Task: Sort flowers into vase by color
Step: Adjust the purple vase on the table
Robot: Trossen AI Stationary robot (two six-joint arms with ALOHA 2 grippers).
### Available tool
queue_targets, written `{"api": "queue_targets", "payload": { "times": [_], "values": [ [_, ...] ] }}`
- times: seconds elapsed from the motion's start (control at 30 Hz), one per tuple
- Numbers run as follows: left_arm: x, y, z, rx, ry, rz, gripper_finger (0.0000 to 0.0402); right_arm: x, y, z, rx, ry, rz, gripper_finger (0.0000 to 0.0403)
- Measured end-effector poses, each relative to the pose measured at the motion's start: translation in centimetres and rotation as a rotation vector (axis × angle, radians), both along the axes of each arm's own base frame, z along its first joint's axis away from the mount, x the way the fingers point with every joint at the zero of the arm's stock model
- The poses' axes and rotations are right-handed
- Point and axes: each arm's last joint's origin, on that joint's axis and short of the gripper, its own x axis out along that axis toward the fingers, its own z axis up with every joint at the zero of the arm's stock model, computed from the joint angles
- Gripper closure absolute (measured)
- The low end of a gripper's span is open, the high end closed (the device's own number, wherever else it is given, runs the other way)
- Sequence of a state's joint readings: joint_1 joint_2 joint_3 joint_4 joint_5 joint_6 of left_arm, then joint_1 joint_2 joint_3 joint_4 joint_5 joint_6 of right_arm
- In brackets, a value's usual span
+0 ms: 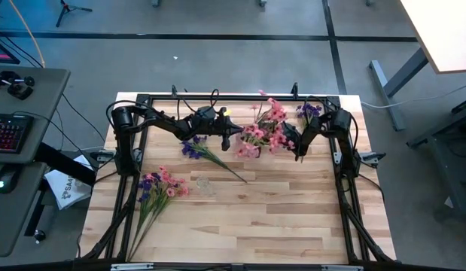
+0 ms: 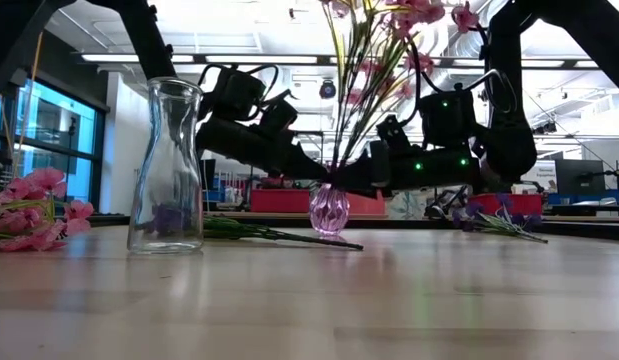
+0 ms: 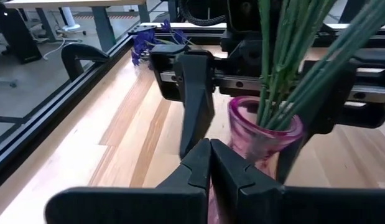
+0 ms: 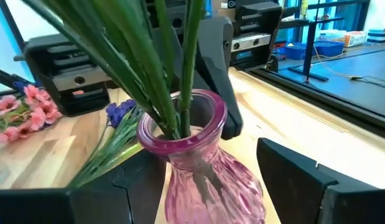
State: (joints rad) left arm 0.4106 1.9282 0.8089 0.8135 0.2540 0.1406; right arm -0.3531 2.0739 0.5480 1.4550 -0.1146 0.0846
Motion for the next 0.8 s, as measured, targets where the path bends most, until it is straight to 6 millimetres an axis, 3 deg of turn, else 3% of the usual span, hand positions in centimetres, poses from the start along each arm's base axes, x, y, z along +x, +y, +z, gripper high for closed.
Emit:
{"api": "queue_targets", "payload": {
  "times": [0.8],
  "values": [
    [-0.5,0.9,-0.4,0.035,0.05,0.067,0.0401,0.0,-0.2,1.4,0.113,-0.038,-0.013,0.016]
  ]
}}
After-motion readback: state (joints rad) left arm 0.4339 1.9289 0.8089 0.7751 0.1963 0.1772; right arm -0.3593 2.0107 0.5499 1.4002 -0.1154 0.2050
